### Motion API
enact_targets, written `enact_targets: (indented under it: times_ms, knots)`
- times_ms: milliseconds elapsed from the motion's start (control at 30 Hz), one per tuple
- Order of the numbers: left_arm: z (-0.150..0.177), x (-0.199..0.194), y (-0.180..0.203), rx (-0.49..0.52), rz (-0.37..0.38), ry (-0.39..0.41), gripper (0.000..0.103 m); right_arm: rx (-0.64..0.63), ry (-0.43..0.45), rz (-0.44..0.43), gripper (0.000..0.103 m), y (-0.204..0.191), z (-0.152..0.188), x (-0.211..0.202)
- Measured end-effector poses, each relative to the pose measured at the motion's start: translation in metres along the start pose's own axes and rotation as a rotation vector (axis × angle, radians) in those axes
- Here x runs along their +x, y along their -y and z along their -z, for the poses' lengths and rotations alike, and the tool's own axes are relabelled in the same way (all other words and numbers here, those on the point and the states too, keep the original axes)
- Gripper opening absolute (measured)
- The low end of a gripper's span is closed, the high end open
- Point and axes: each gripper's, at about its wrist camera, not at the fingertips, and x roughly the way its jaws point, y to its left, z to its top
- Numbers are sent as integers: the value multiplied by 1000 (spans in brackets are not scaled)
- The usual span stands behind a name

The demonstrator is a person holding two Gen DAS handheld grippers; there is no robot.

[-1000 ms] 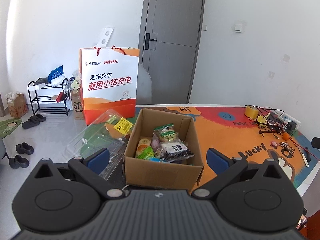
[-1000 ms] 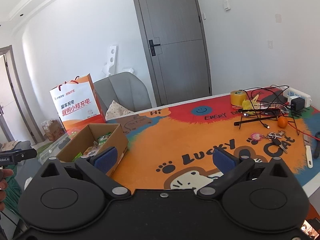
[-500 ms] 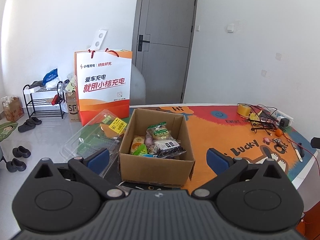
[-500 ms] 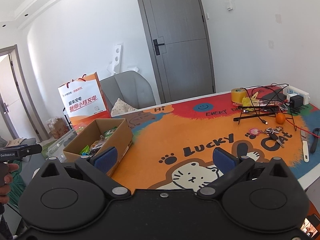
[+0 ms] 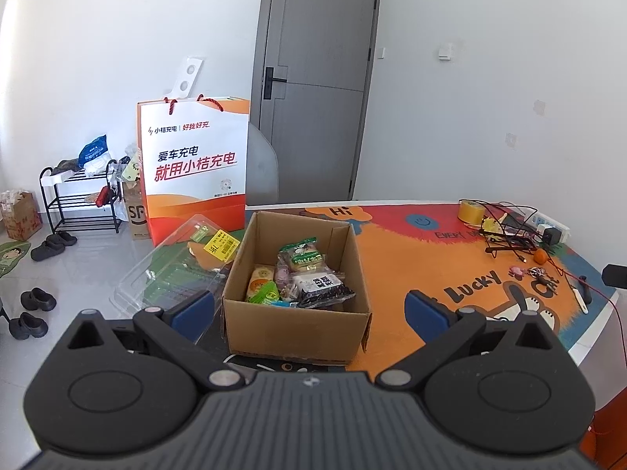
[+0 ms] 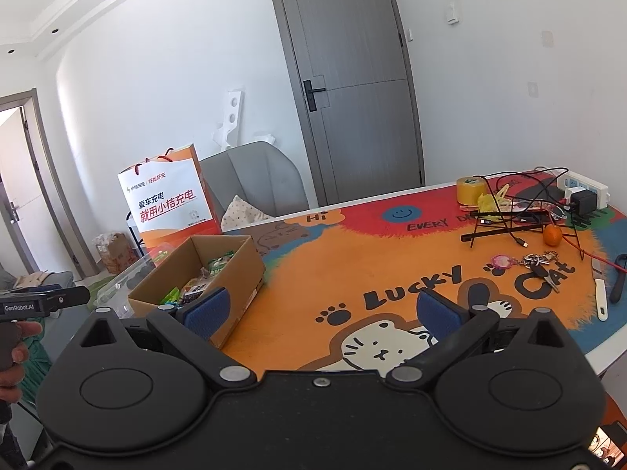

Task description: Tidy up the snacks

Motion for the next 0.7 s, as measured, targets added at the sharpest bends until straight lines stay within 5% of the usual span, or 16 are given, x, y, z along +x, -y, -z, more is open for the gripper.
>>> enact_targets:
  times_ms: [700]
  knots:
    - [1,-1,0,-5,0,-3,103,29,0,-42,103,-7,-3,-3]
